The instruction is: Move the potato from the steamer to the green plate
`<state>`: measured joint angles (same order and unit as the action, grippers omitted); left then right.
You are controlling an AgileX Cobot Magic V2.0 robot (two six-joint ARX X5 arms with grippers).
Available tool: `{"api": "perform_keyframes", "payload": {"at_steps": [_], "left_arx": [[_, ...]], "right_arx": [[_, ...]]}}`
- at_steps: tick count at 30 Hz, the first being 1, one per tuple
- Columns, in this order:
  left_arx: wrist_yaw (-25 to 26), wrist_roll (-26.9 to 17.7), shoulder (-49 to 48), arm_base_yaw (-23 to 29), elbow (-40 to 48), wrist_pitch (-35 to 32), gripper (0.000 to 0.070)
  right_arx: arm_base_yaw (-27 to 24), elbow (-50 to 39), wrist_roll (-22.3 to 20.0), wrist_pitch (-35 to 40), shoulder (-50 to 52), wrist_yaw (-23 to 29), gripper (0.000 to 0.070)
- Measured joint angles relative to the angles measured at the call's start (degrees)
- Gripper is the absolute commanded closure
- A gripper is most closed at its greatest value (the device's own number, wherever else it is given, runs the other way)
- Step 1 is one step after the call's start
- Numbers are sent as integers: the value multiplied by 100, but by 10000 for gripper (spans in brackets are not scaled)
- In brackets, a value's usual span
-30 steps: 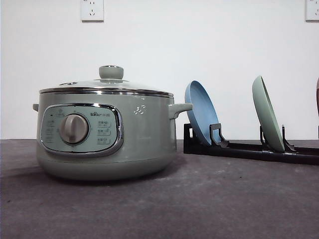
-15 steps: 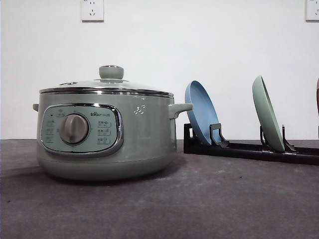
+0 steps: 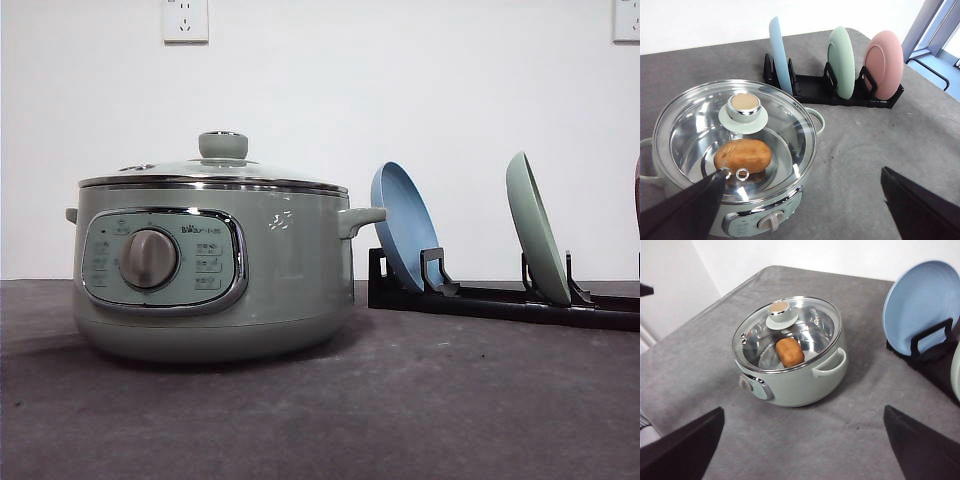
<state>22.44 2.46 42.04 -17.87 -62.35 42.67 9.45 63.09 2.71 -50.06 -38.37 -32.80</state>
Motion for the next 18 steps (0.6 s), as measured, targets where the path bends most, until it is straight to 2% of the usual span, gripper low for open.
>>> {"api": "perform_keyframes", "payload": {"at_steps": [5, 12, 18], "left_arx": [[0, -2, 0, 0, 0, 0, 64], [0, 0, 0, 0, 0, 0, 63], [0, -2, 0, 0, 0, 0, 64]], "right_arx": [[0, 21, 398, 72, -471, 84, 76], [-5, 22, 817, 703, -1396, 446, 76], [-85, 334, 1022, 1012, -2345, 455, 77]]}}
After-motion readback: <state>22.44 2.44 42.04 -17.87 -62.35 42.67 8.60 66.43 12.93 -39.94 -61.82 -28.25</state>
